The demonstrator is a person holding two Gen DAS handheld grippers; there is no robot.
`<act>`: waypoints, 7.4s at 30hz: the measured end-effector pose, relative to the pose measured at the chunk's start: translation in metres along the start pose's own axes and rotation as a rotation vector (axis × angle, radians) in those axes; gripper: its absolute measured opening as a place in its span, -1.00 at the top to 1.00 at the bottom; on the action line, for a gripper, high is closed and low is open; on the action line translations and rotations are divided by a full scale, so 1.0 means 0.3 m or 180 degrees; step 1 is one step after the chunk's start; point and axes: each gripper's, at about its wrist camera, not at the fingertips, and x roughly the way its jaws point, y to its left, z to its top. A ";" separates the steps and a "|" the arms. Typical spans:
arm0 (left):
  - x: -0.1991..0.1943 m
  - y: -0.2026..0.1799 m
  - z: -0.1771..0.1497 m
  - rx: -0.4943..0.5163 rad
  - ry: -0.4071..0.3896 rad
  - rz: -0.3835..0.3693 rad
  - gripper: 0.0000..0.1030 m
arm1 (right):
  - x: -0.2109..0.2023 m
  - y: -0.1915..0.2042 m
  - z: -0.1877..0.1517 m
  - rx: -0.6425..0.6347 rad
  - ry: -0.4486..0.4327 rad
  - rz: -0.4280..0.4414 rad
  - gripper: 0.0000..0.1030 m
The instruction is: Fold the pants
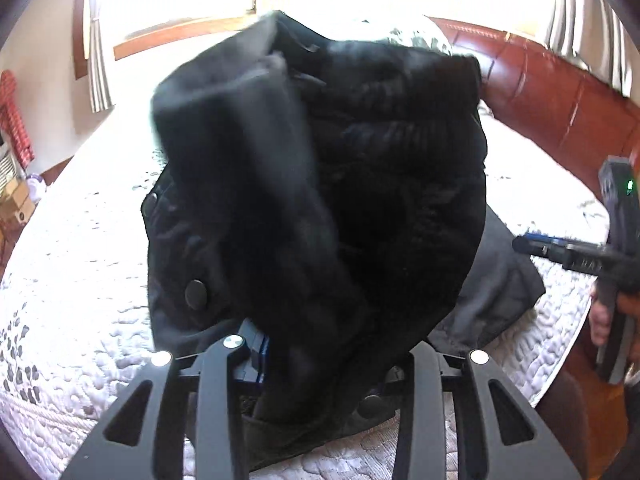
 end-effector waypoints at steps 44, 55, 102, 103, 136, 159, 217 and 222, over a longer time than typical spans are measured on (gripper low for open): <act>-0.159 0.352 -0.108 -0.1206 0.0348 0.0110 -0.88 | 0.214 0.181 0.057 0.0904 0.0611 0.1563 -0.83; -0.170 0.350 -0.116 -0.1133 0.0365 0.0143 -0.88 | 0.265 0.305 0.088 0.0531 0.0581 0.1230 -0.42; -0.144 0.474 -0.199 -0.1966 0.0662 -0.0452 -0.92 | -0.087 0.329 0.316 0.0156 0.0074 0.1541 0.50; -0.145 0.466 -0.193 -0.1948 0.0657 -0.0455 -0.92 | -0.102 0.316 0.322 0.0157 0.0047 0.1521 0.50; -0.012 0.206 -0.058 -0.1303 0.0881 -0.0315 -0.92 | -0.091 -0.181 0.139 0.0787 0.0188 0.0946 0.50; -0.099 0.097 0.015 -0.0936 0.0635 -0.0187 -0.92 | 0.081 -0.344 -0.037 0.1446 0.0176 0.1246 0.38; 0.213 0.289 -0.204 -0.2344 0.1551 -0.1533 -0.92 | -0.121 -0.507 -0.117 0.1664 0.0150 0.1300 -0.72; 0.258 0.275 -0.206 -0.2397 0.1584 -0.1592 -0.92 | -0.067 -0.528 -0.136 0.1758 0.0288 0.1374 -0.74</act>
